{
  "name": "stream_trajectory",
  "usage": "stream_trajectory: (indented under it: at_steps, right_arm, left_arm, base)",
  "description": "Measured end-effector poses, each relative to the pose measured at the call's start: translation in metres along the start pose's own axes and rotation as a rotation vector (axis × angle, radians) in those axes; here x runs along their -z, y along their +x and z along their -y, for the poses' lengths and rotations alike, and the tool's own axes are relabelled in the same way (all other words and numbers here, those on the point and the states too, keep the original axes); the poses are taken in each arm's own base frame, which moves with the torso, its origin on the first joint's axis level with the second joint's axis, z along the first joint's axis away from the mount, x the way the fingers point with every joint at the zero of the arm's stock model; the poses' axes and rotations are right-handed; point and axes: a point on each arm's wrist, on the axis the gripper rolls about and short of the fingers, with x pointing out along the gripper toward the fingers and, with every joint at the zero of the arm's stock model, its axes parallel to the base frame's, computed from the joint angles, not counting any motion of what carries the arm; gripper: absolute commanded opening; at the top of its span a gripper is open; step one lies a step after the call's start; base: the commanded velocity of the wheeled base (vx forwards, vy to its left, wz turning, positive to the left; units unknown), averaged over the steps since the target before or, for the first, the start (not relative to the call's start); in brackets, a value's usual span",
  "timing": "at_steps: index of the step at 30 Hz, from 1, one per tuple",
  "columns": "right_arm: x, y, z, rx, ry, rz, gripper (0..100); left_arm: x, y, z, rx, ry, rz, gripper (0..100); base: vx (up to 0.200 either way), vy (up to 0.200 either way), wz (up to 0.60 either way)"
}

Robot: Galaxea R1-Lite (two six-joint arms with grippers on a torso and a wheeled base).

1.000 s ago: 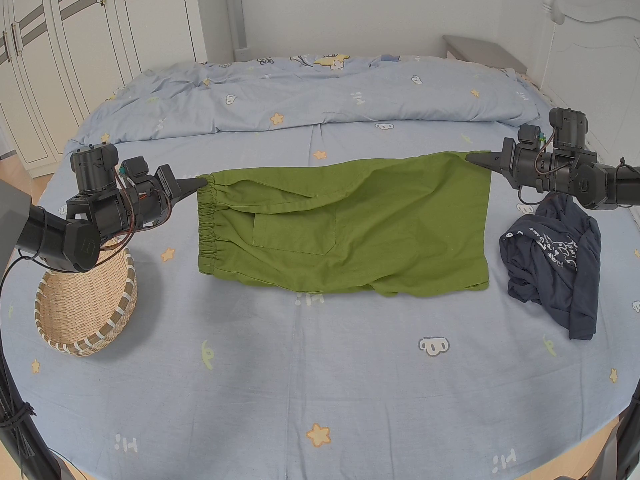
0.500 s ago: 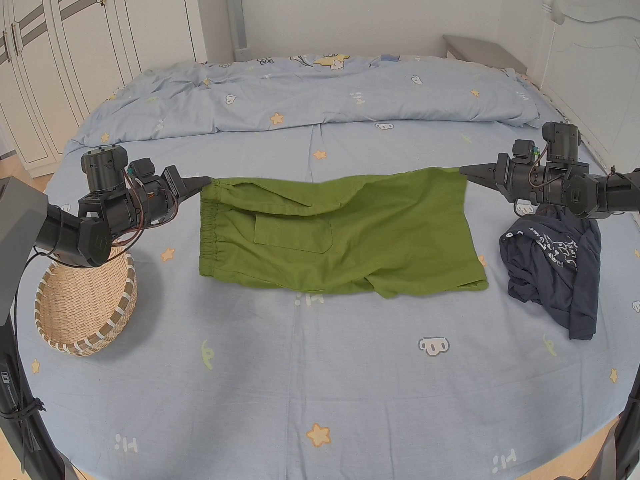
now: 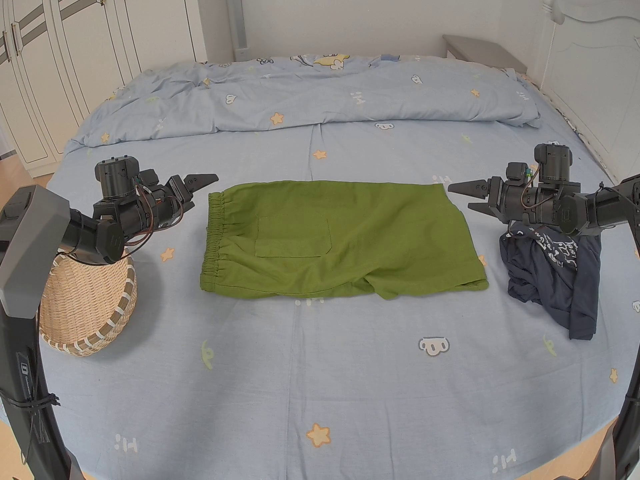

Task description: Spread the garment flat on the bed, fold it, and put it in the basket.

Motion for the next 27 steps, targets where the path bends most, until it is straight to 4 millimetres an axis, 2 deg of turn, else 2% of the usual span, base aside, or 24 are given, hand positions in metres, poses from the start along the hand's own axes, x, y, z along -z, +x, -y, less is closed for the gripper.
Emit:
stream_trajectory:
  at_steps: [8, 17, 22, 27]
  right_arm:
    - [0.023, -0.012, 0.008, 0.035, 0.063, -0.056, 100]
    - [0.054, -0.029, 0.017, 0.083, 0.126, -0.127, 100]
    - [0.058, -0.037, 0.013, 0.092, 0.131, -0.134, 100]
    - [0.057, -0.043, 0.012, 0.097, 0.132, -0.128, 100]
  left_arm:
    - [0.025, -0.012, -0.011, -0.08, -0.054, -0.059, 100]
    - [0.042, -0.037, 0.0, -0.124, -0.1, -0.095, 100]
    - [0.045, -0.038, 0.005, -0.146, -0.093, -0.087, 100]
    - [0.055, -0.031, 0.005, -0.184, -0.091, -0.087, 100]
  base:
    - [0.0, 0.0, 0.0]
    - [0.0, 0.0, 0.0]
    - [0.0, 0.0, 0.0]
    - [0.0, 0.0, 0.0]
